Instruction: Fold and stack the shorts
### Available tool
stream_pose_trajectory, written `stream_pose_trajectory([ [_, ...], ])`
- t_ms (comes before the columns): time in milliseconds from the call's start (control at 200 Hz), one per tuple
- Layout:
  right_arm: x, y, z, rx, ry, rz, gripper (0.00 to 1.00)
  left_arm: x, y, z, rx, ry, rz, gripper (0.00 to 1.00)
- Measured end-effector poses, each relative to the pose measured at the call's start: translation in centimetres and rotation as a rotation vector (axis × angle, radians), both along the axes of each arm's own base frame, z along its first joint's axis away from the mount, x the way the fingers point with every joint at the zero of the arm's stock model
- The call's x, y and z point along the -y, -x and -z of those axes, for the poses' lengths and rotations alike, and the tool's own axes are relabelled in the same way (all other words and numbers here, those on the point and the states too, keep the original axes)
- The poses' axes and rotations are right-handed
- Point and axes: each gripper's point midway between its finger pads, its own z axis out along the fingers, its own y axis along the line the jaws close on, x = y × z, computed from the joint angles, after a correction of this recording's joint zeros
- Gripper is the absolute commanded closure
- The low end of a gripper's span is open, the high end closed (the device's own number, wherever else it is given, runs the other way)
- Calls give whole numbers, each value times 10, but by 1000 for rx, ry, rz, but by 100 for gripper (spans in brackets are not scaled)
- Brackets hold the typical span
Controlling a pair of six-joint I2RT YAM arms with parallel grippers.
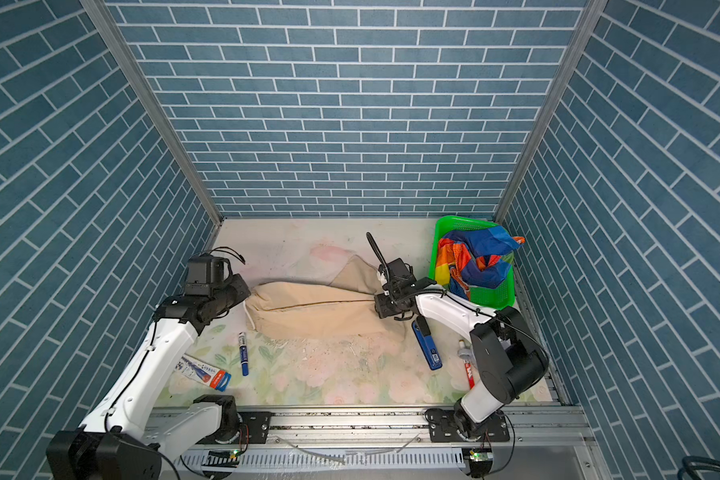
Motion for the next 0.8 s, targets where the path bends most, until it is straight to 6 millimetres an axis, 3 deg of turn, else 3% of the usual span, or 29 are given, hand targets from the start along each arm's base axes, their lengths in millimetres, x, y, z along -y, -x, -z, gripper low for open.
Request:
stream_pose_trajectory([
  [35,2,1,3,0,11,-2,45,-1,0,0,-1,1,-2,100],
  [65,5,2,6,-2,22,0,52,-2,0,0,-1,3,-3,100],
  [130,10,5,12,-7,45,2,87,-3,0,0,-1,6,-4,100],
  [175,13,7,16,-12,56,3,100,-3,0,0,-1,10,-2,100],
  [285,17,6,17,-2,78,14,100,1,-5,1,0,27,9,100],
  [385,23,-9,4,34,138,16,100,6,-22,-7,-6,53,28,100],
  [495,23,-68,-46,155,183,62,100,15,-67,-45,43,89,59,100],
  [590,31,-138,-113,301,152,171,100,24,-115,-89,124,124,92,100],
  [675,54,-194,-177,430,95,288,100,31,-151,-122,183,150,118,100],
  [800,77,-240,-251,575,1,380,100,49,-192,-174,276,189,187,100],
])
